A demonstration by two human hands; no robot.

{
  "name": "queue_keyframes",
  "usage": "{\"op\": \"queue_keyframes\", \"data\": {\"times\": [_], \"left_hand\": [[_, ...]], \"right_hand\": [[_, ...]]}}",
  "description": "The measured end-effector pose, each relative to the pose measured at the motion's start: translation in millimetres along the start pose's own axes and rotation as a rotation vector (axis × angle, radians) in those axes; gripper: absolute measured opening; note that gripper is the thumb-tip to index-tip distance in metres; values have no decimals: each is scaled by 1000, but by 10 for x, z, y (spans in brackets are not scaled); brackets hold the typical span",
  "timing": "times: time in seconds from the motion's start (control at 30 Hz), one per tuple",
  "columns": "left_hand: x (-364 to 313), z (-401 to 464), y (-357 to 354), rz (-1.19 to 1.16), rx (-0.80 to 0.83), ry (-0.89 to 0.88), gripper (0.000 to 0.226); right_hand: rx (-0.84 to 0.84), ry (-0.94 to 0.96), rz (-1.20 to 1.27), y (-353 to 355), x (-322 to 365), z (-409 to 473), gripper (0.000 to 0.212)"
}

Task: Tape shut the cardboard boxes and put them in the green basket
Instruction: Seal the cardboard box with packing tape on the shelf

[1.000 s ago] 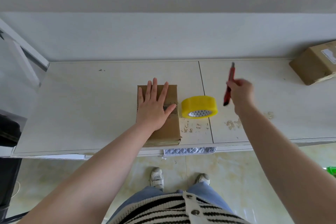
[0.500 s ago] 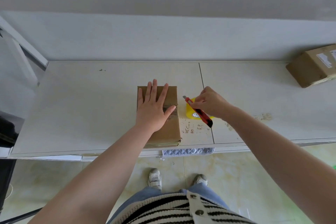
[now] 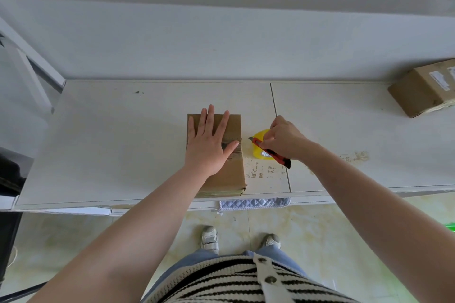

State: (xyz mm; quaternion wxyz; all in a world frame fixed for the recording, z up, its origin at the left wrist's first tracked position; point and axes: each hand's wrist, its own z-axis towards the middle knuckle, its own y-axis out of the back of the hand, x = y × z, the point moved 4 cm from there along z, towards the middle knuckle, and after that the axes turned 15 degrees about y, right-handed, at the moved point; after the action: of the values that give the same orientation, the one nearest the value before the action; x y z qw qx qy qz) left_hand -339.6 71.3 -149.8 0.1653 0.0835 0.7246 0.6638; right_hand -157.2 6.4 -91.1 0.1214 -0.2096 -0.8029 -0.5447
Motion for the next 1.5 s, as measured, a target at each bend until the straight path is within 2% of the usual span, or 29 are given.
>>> {"op": "queue_keyframes", "data": {"times": [0.07,0.2,0.27,0.33,0.4,0.47,0.53,0.57,0.63,0.7,0.73,0.77,0.87,1.0,1.1,1.23,1.33,1.5], "left_hand": [[1,-3,-3,-3,6,0,77],[3,10,-18,0,18,2,77],[-1,14,-30,1,19,4,77],[-8,13,-35,-6,18,7,77],[-12,8,-37,-5,19,6,77],[-15,10,-33,4,17,6,77],[-14,15,-27,5,16,7,77],[-12,15,-28,8,16,7,77],[-6,14,-33,13,13,6,76],[-6,11,-33,10,6,0,76],[-8,12,-30,10,2,-3,77],[-10,13,-27,10,0,-5,77],[-21,13,-18,16,-1,-7,78],[-29,17,3,26,7,-8,80],[-19,9,2,25,1,-7,80],[-10,14,-6,21,-4,-8,80],[-8,8,-10,20,2,-5,80],[-41,4,44,84,88,26,78]], "right_hand": [[-148,8,111,-6,-24,-16,34],[-684,-127,861,59,-385,-210,28],[-815,-279,882,11,-690,-321,25],[-759,-415,733,-152,-984,-398,27],[-577,-516,596,-380,-1232,-449,28],[-373,-565,426,-498,-1347,-456,30],[-334,-562,255,-346,-1311,-373,36],[-349,-491,217,-200,-1213,-278,39],[-308,-188,200,94,-895,5,38],[-143,101,158,242,-463,256,31],[-39,178,106,228,-262,339,30],[66,207,46,179,-104,402,31],[320,140,-63,-13,106,497,41],[514,139,-146,-44,197,496,37],[514,111,-173,3,204,492,29],[404,83,-46,12,114,468,20],[255,91,126,10,-9,365,8],[115,69,406,64,-240,-72,10]]}}
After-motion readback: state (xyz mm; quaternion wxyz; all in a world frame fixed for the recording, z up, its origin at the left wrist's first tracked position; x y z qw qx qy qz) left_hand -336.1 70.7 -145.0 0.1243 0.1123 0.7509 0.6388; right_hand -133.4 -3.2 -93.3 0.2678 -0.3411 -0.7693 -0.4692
